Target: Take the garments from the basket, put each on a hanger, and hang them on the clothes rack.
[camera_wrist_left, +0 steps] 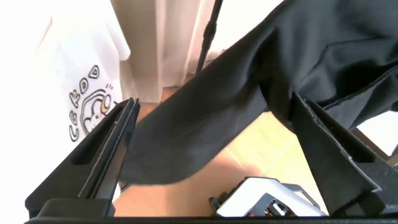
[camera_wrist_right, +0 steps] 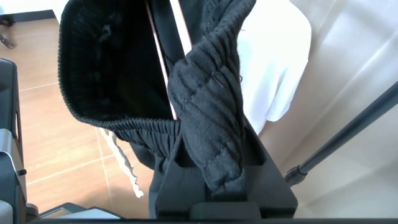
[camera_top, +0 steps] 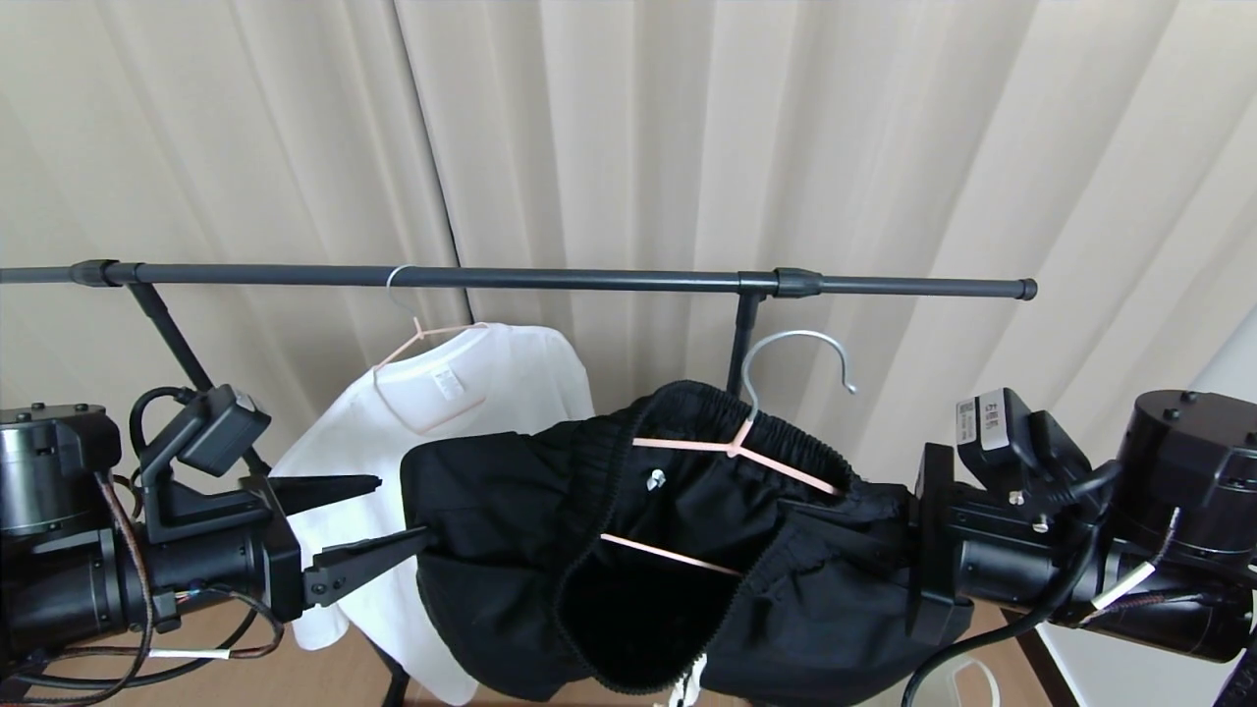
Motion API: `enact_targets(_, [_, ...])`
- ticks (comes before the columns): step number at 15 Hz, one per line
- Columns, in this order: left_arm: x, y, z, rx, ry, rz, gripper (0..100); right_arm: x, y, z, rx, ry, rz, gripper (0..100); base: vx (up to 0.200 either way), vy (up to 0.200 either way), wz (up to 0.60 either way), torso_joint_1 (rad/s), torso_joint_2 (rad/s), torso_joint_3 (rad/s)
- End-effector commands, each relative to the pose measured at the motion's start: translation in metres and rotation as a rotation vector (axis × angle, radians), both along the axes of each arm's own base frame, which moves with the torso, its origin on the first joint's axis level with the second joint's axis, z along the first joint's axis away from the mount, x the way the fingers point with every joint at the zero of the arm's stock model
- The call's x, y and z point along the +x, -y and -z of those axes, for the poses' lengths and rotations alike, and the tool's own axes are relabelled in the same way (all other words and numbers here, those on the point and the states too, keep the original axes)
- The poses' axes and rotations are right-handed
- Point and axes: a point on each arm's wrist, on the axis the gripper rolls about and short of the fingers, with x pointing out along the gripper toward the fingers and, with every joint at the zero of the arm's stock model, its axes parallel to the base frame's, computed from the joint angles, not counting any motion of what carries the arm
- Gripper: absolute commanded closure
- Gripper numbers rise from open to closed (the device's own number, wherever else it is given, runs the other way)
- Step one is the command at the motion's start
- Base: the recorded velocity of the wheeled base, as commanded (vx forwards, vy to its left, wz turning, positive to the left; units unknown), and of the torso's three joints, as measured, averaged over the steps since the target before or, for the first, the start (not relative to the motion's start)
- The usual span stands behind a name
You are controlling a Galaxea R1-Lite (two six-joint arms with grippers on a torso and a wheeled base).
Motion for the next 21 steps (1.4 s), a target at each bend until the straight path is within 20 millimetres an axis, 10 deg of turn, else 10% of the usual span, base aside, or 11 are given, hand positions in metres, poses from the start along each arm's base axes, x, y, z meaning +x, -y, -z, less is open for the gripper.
enact_targets(1, [0.001, -0.007, 0.003, -0.011, -0.013, -0.013, 0, 0.001, 0.001, 0.001, -0.001, -0.002, 0.003, 100, 0.000, 0.000, 0.00, 0.000, 0.00, 0.000])
enact_targets(11, [0.000, -0.030, 0.000, -0.106, 0.019, 0.092, 0, 0.002, 0.001, 0.000, 0.000, -0.001, 0.005, 100, 0.000, 0.000, 0.00, 0.000, 0.00, 0.000])
enact_targets(21, [0.034, -0.005, 0.021, 0.002, 0.017, 0.165, 0, -0.003, 0.003, -0.003, 0.012, 0.006, -0.036, 100, 0.000, 0.000, 0.00, 0.000, 0.00, 0.000])
